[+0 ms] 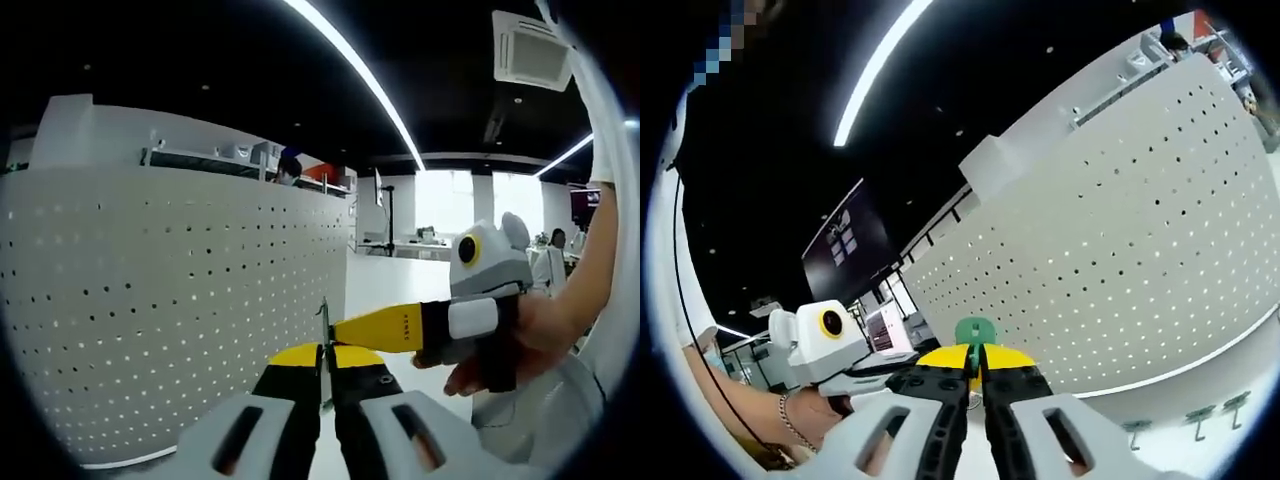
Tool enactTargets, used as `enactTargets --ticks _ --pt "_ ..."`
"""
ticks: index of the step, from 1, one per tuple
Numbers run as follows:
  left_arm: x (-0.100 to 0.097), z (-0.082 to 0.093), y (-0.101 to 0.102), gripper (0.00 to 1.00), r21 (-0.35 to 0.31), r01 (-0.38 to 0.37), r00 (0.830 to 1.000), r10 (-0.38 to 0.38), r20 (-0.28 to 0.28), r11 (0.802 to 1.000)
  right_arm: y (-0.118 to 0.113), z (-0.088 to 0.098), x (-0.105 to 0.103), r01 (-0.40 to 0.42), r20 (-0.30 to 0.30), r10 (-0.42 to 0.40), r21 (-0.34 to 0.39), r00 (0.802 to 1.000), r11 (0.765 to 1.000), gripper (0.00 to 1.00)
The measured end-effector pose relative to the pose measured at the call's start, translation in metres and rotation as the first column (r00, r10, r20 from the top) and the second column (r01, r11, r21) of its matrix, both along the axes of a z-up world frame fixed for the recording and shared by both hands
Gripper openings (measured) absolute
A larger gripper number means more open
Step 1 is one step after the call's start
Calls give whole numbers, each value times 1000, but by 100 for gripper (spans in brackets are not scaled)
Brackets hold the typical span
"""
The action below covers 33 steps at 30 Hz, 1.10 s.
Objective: Insert the hook assembly into the mounting plate slot until the hook locks in place.
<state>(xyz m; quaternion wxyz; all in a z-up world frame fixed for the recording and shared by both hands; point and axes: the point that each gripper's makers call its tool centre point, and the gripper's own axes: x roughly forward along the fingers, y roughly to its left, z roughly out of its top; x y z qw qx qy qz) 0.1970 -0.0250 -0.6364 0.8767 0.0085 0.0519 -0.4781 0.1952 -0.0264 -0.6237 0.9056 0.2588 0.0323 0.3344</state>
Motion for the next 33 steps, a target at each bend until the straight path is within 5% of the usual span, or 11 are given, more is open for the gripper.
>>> enactTargets --ticks 33 --pt "-1 -1 -2 3 11 2 1000 -2 5 1000 -2 0 -2 -5 -9 5 -14 1000 1000 0"
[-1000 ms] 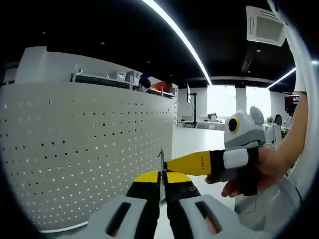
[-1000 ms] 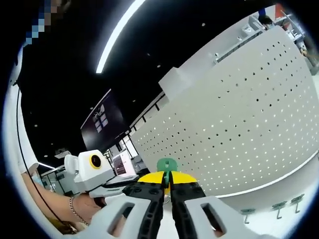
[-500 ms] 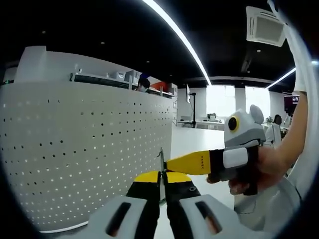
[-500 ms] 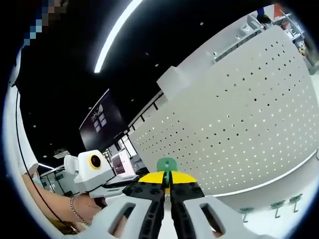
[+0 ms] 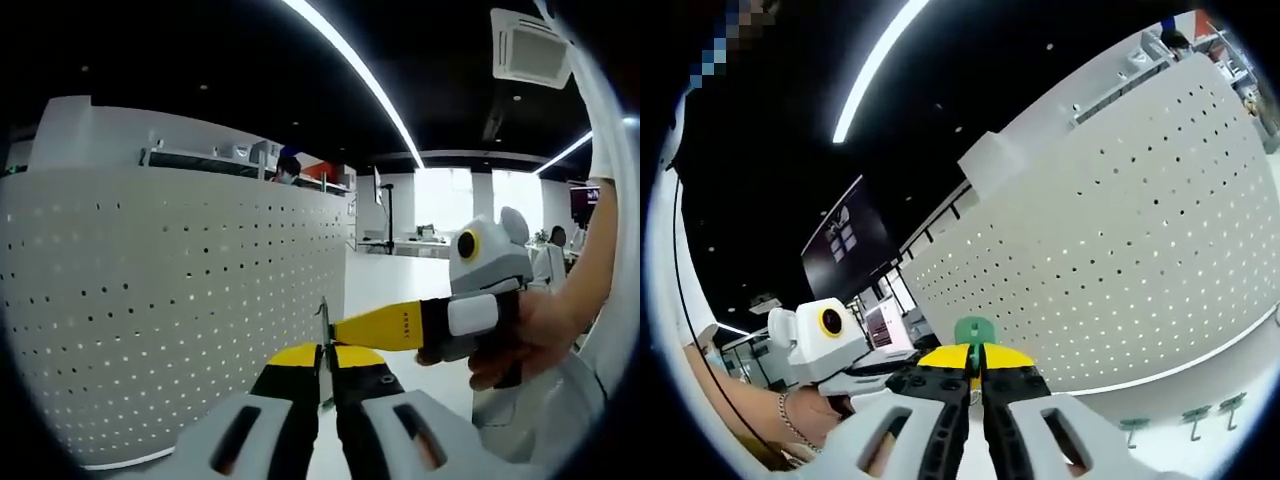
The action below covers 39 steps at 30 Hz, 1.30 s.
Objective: Insert the hook assembly into the mounting plate slot until the hook locks in place.
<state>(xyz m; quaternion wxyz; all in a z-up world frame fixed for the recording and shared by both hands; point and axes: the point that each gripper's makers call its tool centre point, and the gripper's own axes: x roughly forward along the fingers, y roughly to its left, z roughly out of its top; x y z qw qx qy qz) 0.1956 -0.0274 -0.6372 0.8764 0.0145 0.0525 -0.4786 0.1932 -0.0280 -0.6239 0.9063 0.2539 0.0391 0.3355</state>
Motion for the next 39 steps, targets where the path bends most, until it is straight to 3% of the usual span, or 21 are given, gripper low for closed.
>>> enactTargets --ticks 8,12,16,19,26,34,38,39 --pt "0 -1 1 6 10 1 1000 -1 1 1000 1 -1 0 -8 -3 8 -4 1000 1000 0" --pt "-1 -9 -3 34 81 2 1000 -5 29 997 1 0 -1 -11 -2 11 -8 1000 1000 0" --pt "0 -9 -4 47 62 -3 1000 3 4 998 0 -1 -1 -11 -7 11 -7 1000 1000 0" --pt "3 -17 -5 65 99 -15 1000 15 6 995 0 -2 -1 -10 -8 10 -9 1000 1000 0" --pt "8 -21 -2 94 113 -51 999 52 -1 992 0 -3 -1 -14 -18 14 -3 1000 1000 0" --pt "7 -23 2 92 121 -59 998 59 1 991 1 -2 -1 -11 -16 11 -7 1000 1000 0" --pt "7 -24 2 91 128 -63 998 63 2 990 -4 1 2 15 -2 -15 -59 1000 998 0" --pt "8 -25 2 90 129 -64 998 65 1 990 -9 1 4 44 13 -43 -103 999 994 0"
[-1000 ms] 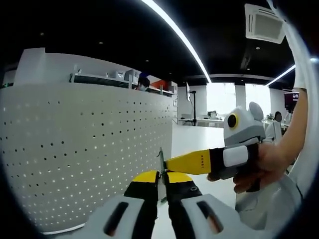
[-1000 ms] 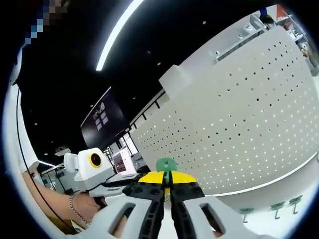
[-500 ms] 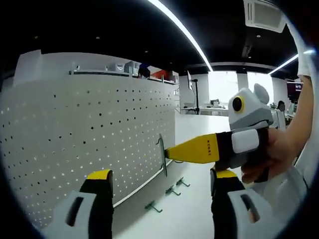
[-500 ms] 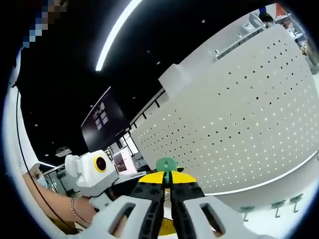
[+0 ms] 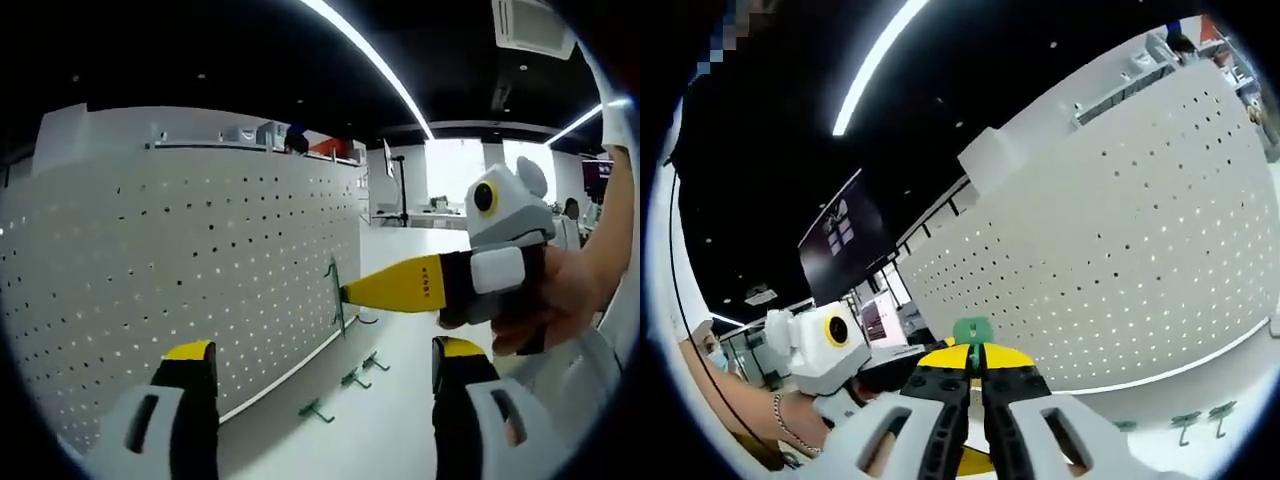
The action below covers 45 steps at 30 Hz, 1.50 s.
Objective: Insert the hook assembly into the mounting plate slot until the hook locks in place.
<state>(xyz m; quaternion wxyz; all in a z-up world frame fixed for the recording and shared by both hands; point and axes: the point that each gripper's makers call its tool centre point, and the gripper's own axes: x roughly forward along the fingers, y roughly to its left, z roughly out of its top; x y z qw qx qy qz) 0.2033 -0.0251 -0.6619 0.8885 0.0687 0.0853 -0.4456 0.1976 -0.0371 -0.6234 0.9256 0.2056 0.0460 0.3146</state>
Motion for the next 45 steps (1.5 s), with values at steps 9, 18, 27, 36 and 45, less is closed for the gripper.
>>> enactTargets --ticks 9,18,27,36,45 --pt "0 -1 -1 90 5 -2 1000 2 -1 1000 -13 10 8 158 165 -104 -363 981 918 0" --pt "0 -2 1 89 6 -7 1000 7 1 1000 -15 10 12 163 148 -118 -348 982 923 0" --pt "1 -1 10 88 -14 -38 999 38 -5 999 -25 15 25 196 119 -168 -284 978 939 1" --pt "1 -1 19 86 -32 -72 997 72 -17 997 -33 28 43 241 142 -210 -257 967 936 1" --pt "-1 3 33 86 -37 -103 995 103 2 994 -33 40 58 269 159 -237 -226 959 936 1"
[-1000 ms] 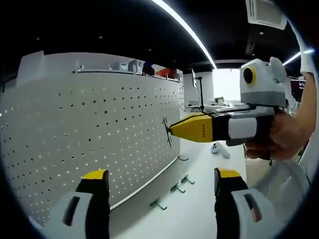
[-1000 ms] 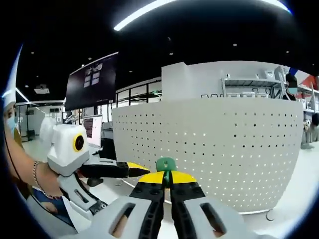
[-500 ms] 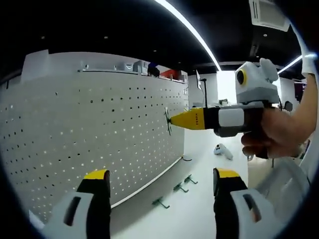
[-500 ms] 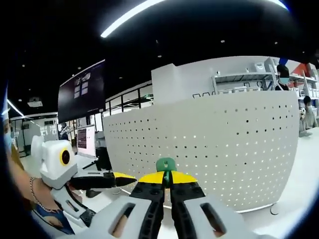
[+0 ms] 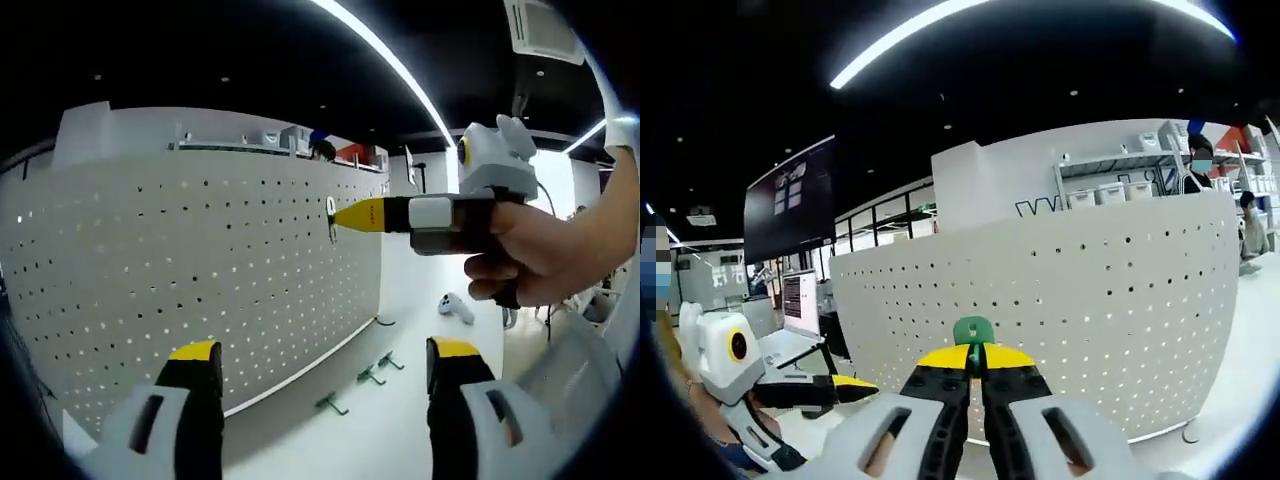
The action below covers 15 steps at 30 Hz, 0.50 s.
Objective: Insert the hook assembly into the mounting plate slot until the hook locks in place.
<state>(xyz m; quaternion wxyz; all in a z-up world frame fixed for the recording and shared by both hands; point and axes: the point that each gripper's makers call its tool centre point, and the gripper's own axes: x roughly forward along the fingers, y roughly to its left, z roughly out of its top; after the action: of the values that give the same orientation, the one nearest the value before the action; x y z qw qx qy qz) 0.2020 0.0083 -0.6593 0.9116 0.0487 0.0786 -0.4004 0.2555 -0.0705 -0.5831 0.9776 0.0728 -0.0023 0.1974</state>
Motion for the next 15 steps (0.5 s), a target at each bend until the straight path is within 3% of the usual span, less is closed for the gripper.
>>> enactTargets --ticks 15 --pt "-5 1 12 86 -8 -35 999 35 10 999 5 26 29 38 51 -39 28 998 999 1"
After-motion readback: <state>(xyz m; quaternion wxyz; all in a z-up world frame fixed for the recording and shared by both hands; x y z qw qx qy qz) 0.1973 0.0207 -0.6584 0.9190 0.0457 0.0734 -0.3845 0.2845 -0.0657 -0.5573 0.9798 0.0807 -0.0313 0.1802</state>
